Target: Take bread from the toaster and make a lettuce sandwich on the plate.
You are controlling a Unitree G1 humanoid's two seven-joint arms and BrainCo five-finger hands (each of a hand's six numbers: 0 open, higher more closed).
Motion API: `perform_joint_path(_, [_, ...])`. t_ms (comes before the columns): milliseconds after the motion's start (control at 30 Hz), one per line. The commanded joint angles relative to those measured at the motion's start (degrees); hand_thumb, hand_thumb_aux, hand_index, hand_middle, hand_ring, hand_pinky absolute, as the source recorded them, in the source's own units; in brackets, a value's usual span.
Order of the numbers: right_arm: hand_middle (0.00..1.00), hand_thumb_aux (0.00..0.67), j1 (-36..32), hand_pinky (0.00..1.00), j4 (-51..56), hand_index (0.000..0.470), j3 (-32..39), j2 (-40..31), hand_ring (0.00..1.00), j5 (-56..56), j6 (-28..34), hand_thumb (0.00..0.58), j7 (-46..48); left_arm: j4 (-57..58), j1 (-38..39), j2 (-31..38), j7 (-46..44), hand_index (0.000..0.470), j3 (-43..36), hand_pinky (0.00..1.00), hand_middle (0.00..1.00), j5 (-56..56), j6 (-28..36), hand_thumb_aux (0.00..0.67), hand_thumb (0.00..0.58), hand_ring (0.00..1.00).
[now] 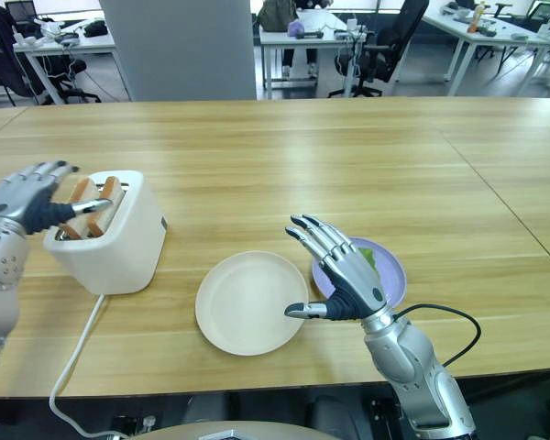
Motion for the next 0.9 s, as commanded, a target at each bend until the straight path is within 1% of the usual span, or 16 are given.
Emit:
perform_joint_path(33, [0.0, 0.0, -0.09, 0.0, 0.09, 0.0, -0.24, -0.41, 0.0, 0.19, 0.09, 0.0, 0.75, 4.79, -2.16, 1.92, -0.87, 0.0, -3.12, 0.0, 0.0, 0.96, 0.71, 0.0, 0.0, 0.0])
perform_joint_path(333, [0.0, 0.0, -0.46, 0.0, 0.08, 0.0, 0.01, -0.98, 0.0, 0.14, -0.02, 0.0, 1.54, 10.7, -3.59, 1.83, -0.58, 0.0, -8.06, 0.0, 0.0, 0.7, 1.4, 0.0, 0.0, 0.0])
perform_joint_path(533, [0.0, 0.0, -0.58, 0.0, 0.7, 0.0, -1.08, -2.21, 0.0, -0.67, 1.18, 0.0, 2.11, 15.29, -4.74, 1.89, 0.22, 0.0, -10.88, 0.0, 0.0, 0.63, 1.53, 0.0, 0.0, 0.0])
perform_joint_path(667, [0.0, 0.0, -0.58, 0.0, 0.89, 0.0, -1.28, -2.67, 0.0, -0.33, 1.75, 0.0, 2.41, 18.91, -5.73, 2.16, 1.72, 0.0, -11.43, 0.0, 0.0, 0.35, 1.36, 0.0, 0.0, 0.0])
perform_joint_path(900, [0.0, 0.0, -0.4, 0.0, 0.99, 0.0, -0.31, -2.99, 0.0, -0.69, 1.88, 0.0, 3.12, 20.39, -6.09, 1.89, 4.09, 0.0, -11.44, 0.0, 0.0, -1.01, 1.46, 0.0, 0.0, 0.0])
